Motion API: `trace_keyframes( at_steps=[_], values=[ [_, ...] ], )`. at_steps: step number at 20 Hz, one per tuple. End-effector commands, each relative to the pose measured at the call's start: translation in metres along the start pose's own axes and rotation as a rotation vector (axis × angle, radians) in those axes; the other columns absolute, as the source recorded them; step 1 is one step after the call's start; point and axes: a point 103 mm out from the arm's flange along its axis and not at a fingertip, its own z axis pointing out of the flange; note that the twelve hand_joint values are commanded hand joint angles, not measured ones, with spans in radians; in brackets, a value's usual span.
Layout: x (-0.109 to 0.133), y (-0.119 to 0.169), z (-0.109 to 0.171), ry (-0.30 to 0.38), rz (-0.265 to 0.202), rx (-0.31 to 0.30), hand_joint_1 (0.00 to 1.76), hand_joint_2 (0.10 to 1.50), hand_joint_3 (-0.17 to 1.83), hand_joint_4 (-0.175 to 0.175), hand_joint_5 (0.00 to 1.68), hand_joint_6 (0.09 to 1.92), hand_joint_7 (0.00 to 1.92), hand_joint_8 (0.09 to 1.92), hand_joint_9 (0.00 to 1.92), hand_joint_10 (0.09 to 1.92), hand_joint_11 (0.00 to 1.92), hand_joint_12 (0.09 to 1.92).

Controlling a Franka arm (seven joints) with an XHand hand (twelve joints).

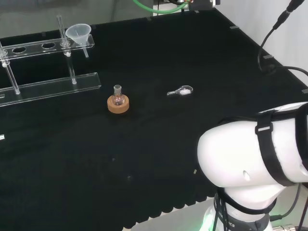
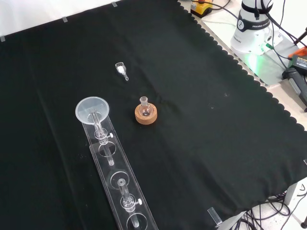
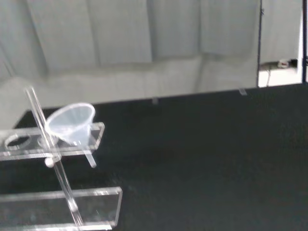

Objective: Pick up the funnel from the transparent funnel stand.

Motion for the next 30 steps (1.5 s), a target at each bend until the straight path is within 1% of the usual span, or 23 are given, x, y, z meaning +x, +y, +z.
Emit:
trace_keyframes(
  at_steps=[1, 3, 5, 7, 9, 11, 13, 15, 17, 22, 25, 27, 28, 30],
  values=[
    [0.005, 0.046, 0.035, 0.121, -0.054, -0.055, 0.00, 0.83, 0.24, 0.038, 0.00, 0.09, 0.00, 0.09, 0.00, 0.09, 0.00, 0.76],
    [0.004, 0.059, 0.044, 0.151, -0.074, -0.048, 0.01, 0.83, 0.22, 0.050, 0.00, 0.09, 0.00, 0.09, 0.00, 0.09, 0.00, 0.56],
    [0.005, 0.072, 0.054, 0.179, -0.086, -0.024, 0.01, 0.84, 0.19, 0.061, 0.00, 0.09, 0.00, 0.09, 0.00, 0.09, 0.00, 0.35],
    [0.008, 0.087, 0.063, 0.176, -0.087, -0.005, 0.01, 0.84, 0.17, 0.068, 0.00, 0.09, 0.00, 0.09, 0.00, 0.09, 0.00, 0.19],
    [0.015, 0.099, 0.069, 0.175, -0.092, -0.001, 0.01, 0.85, 0.16, 0.073, 0.00, 0.09, 0.00, 0.09, 0.00, 0.09, 0.00, 0.09],
    [0.023, 0.112, 0.075, 0.183, -0.092, 0.000, 0.02, 0.85, 0.15, 0.075, 0.00, 0.09, 0.00, 0.09, 0.00, 0.09, 0.00, 0.09],
    [0.032, 0.125, 0.084, 0.175, -0.081, 0.013, 0.02, 0.85, 0.14, 0.077, 0.00, 0.09, 0.00, 0.09, 0.00, 0.09, 0.00, 0.09],
    [0.040, 0.135, 0.096, 0.183, -0.075, 0.029, 0.02, 0.84, 0.14, 0.081, 0.00, 0.09, 0.00, 0.09, 0.00, 0.09, 0.00, 0.09],
    [0.046, 0.145, 0.111, 0.183, -0.070, 0.059, 0.02, 0.84, 0.13, 0.083, 0.00, 0.09, 0.00, 0.09, 0.00, 0.09, 0.00, 0.09],
    [0.056, 0.167, 0.143, 0.133, -0.067, 0.131, 0.03, 0.83, 0.13, 0.088, 0.00, 0.09, 0.00, 0.09, 0.00, 0.09, 0.00, 0.09],
    [0.060, 0.176, 0.158, 0.095, -0.079, 0.160, 0.04, 0.82, 0.12, 0.089, 0.00, 0.09, 0.00, 0.09, 0.00, 0.09, 0.00, 0.09],
    [0.063, 0.183, 0.167, 0.083, -0.086, 0.179, 0.05, 0.82, 0.12, 0.090, 0.00, 0.09, 0.00, 0.09, 0.00, 0.09, 0.00, 0.09],
    [0.066, 0.190, 0.175, 0.072, -0.090, 0.200, 0.05, 0.82, 0.12, 0.090, 0.00, 0.09, 0.00, 0.09, 0.00, 0.09, 0.00, 0.09],
    [0.072, 0.198, 0.184, 0.064, -0.098, 0.224, 0.05, 0.82, 0.12, 0.089, 0.00, 0.09, 0.00, 0.09, 0.00, 0.09, 0.00, 0.09]
  ],
)
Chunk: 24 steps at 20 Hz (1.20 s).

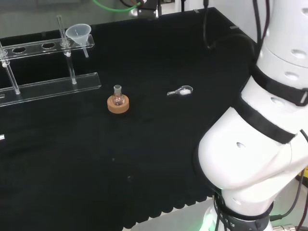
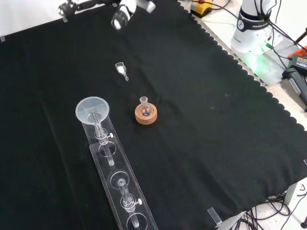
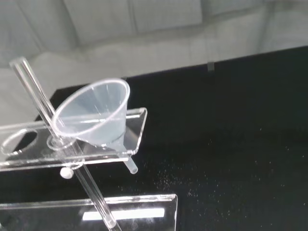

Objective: Pick up the funnel from the transparent funnel stand.

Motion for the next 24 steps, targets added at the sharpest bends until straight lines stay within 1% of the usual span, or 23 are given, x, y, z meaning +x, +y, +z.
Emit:
trace_keyframes(
  at_steps=[1, 5, 8, 13, 17, 22, 24],
  values=[
    [0.023, 0.037, 0.042, -0.065, -0.027, 0.113, 0.05, 0.82, 0.12, 0.088, 0.00, 0.09, 0.00, 0.09, 0.00, 0.09, 0.00, 0.09],
    [0.033, 0.049, 0.058, -0.089, -0.040, 0.154, 0.05, 0.82, 0.12, 0.084, 0.00, 0.09, 0.00, 0.09, 0.00, 0.09, 0.00, 0.09],
    [0.042, 0.056, 0.069, -0.094, -0.049, 0.183, 0.05, 0.82, 0.12, 0.082, 0.00, 0.09, 0.00, 0.09, 0.00, 0.09, 0.00, 0.09],
    [0.049, 0.055, 0.086, -0.105, -0.044, 0.218, 0.05, 0.83, 0.12, 0.080, 0.00, 0.09, 0.00, 0.09, 0.00, 0.09, 0.00, 0.09],
    [0.052, 0.052, 0.096, -0.092, -0.037, 0.236, 0.05, 0.83, 0.12, 0.079, 0.00, 0.09, 0.00, 0.09, 0.00, 0.09, 0.00, 0.09],
    [0.070, 0.052, 0.115, -0.095, -0.050, 0.270, 0.05, 0.83, 0.12, 0.076, 0.00, 0.09, 0.00, 0.09, 0.00, 0.09, 0.01, 0.09],
    [0.080, 0.055, 0.123, -0.106, -0.064, 0.287, 0.05, 0.83, 0.12, 0.075, 0.00, 0.09, 0.00, 0.09, 0.00, 0.09, 0.01, 0.09]
  ],
)
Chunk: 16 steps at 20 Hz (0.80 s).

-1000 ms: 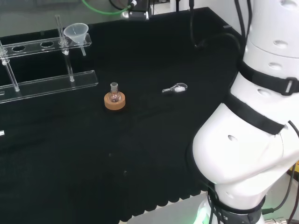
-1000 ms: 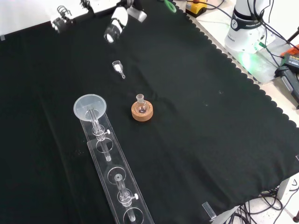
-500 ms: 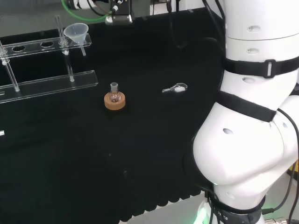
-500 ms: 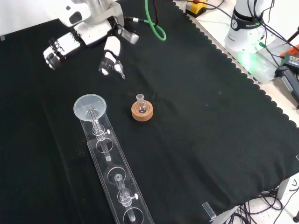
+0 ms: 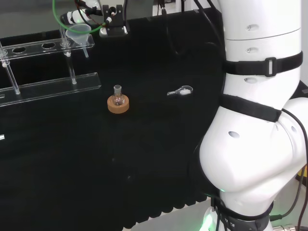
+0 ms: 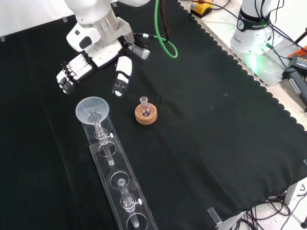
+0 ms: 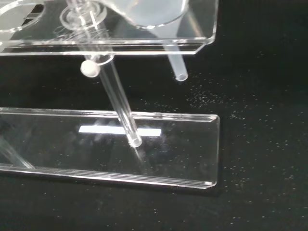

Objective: Pick up the funnel from the transparent funnel stand.

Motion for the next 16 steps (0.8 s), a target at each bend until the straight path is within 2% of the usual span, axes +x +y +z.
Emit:
trace_keyframes(
  at_steps=[1, 3, 5, 6, 10, 14, 16],
  values=[
    [0.023, 0.009, 0.015, -0.018, -0.015, 0.034, 0.04, 0.84, 0.12, 0.075, 0.00, 0.09, 0.00, 0.09, 0.00, 0.09, 0.01, 0.09],
    [0.029, 0.017, 0.023, -0.073, 0.014, 0.043, 0.04, 0.84, 0.12, 0.075, 0.00, 0.09, 0.00, 0.09, 0.00, 0.09, 0.01, 0.09],
    [0.036, 0.023, 0.028, -0.181, 0.064, 0.032, 0.04, 0.84, 0.12, 0.074, 0.00, 0.09, 0.00, 0.09, 0.00, 0.09, 0.02, 0.09],
    [0.038, 0.024, 0.029, -0.212, 0.080, 0.026, 0.04, 0.83, 0.12, 0.074, 0.00, 0.09, 0.00, 0.09, 0.00, 0.09, 0.03, 0.09],
    [0.038, 0.027, 0.031, -0.242, 0.121, 0.021, 0.04, 0.83, 0.11, 0.073, 0.00, 0.09, 0.00, 0.09, 0.00, 0.09, 0.04, 0.09],
    [0.027, 0.025, 0.031, -0.255, 0.162, 0.036, 0.04, 0.83, 0.11, 0.072, 0.00, 0.09, 0.00, 0.09, 0.00, 0.09, 0.05, 0.09],
    [0.021, 0.023, 0.031, -0.254, 0.178, 0.047, 0.04, 0.84, 0.08, 0.072, 0.00, 0.09, 0.00, 0.09, 0.00, 0.09, 0.02, 0.24]
  ],
)
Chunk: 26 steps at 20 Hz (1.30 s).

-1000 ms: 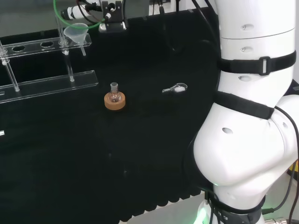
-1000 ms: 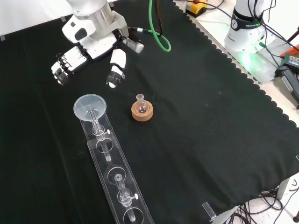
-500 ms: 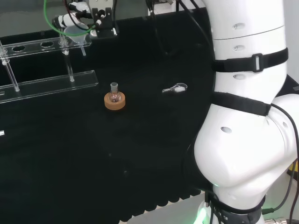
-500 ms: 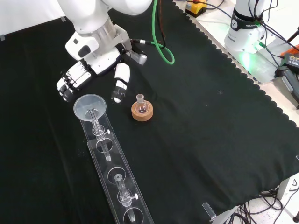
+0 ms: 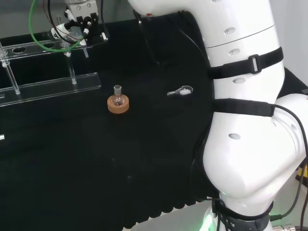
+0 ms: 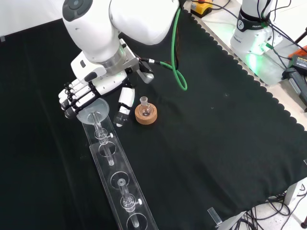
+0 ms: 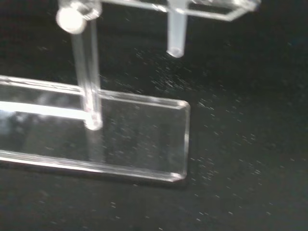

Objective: Pick up the funnel from the transparent funnel stand.

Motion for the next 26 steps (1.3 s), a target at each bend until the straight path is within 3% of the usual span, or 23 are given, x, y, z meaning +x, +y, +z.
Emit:
trace_keyframes(
  at_steps=[1, 6, 11, 18, 21, 24, 26],
  values=[
    [-0.014, 0.000, 0.003, -0.006, 0.035, 0.023, 0.04, 0.85, 0.07, 0.072, 0.00, 0.09, 0.00, 0.09, 0.00, 0.09, 0.01, 0.30],
    [-0.023, 0.006, 0.011, 0.008, 0.054, 0.044, 0.04, 0.86, 0.05, 0.070, 0.00, 0.09, 0.00, 0.09, 0.00, 0.09, 0.00, 0.55],
    [-0.030, 0.011, 0.016, 0.023, 0.057, 0.050, 0.03, 0.86, 0.04, 0.068, 0.00, 0.09, 0.00, 0.09, 0.00, 0.09, 0.00, 1.02],
    [-0.009, 0.027, 0.021, -0.044, 0.083, 0.035, 0.01, 0.86, 0.04, 0.059, 0.00, 0.09, 0.00, 0.09, 0.08, 0.09, 0.00, 1.43],
    [-0.003, 0.029, 0.024, -0.070, 0.085, 0.016, 0.00, 0.86, 0.03, 0.055, 0.00, 0.09, 0.00, 0.09, 0.02, 0.49, 0.00, 1.56],
    [0.002, 0.033, 0.025, -0.136, 0.084, -0.037, 0.00, 0.87, 0.03, 0.042, 0.02, 0.09, 0.05, 0.11, 0.08, 0.88, 0.15, 1.59],
    [0.004, 0.034, 0.025, -0.167, 0.080, -0.074, 0.02, 0.88, 0.03, 0.029, 0.10, 0.09, 0.05, 0.51, 0.26, 0.97, 0.34, 1.53]
  ],
)
